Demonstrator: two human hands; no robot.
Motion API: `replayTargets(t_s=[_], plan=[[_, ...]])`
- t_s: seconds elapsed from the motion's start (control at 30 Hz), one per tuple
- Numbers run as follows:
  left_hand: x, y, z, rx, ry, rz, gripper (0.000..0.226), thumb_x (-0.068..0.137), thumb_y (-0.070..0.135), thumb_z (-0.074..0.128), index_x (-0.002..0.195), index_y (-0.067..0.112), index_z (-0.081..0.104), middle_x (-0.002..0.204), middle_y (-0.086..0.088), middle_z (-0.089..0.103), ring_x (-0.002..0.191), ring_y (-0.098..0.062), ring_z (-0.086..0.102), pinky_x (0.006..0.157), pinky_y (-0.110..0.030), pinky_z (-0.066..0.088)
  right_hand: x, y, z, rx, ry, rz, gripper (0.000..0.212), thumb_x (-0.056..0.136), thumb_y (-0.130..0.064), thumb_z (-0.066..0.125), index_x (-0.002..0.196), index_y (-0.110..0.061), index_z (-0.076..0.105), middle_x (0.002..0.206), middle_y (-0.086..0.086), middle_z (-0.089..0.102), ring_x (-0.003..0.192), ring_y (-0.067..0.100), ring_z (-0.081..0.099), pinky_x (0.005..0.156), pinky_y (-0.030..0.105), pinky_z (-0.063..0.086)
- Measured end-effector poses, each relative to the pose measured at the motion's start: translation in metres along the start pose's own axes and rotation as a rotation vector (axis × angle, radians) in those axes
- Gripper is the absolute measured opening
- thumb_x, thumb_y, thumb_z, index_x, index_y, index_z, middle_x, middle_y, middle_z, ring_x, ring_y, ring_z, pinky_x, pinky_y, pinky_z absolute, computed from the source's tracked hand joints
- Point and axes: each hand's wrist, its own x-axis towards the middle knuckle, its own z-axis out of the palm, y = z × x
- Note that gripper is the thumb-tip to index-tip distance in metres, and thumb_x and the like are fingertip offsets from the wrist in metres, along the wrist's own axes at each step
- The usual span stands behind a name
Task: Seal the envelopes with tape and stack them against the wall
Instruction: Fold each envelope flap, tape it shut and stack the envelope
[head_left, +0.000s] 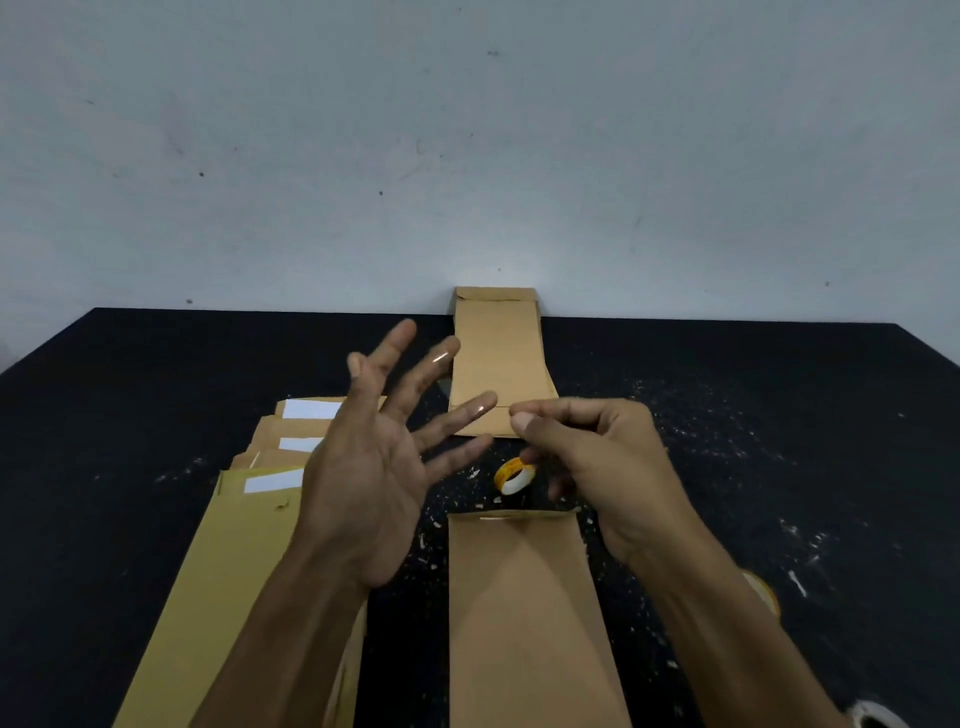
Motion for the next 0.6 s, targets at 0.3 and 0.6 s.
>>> replayTargets(t_s=[0.3,0.6], plan=[[-0.014,-0.005,0.008,0.100,-0.049,0.041,0.059,0.094,0.059,0.020,0.147,0.038,0.036,0.142,0.011,0.056,0.123,-0.028,0.061,0.097,-0.052,0.052,-0.015,-0.003,0.021,0.113,0.057,0.014,0.008,0.081,-0.015,0.079,0.073,-0.015,0.078,0.067,-0.002,0.074,0.059,0.000,0.066,0.050,0.016,0.049],[-0.015,-0.012,0.006,0.170,-0.126,0.052,0.060,0.092,0.060,0.021,0.148,0.043,0.031,0.148,0.014,0.050,0.129,-0.024,0.057,0.100,-0.046,0.051,-0.015,-0.002,0.023,0.097,0.121,-0.009,0.010,0.079,-0.010,0.081,0.070,-0.011,0.077,0.070,0.002,0.076,0.063,0.002,0.068,0.062,0.023,0.048]])
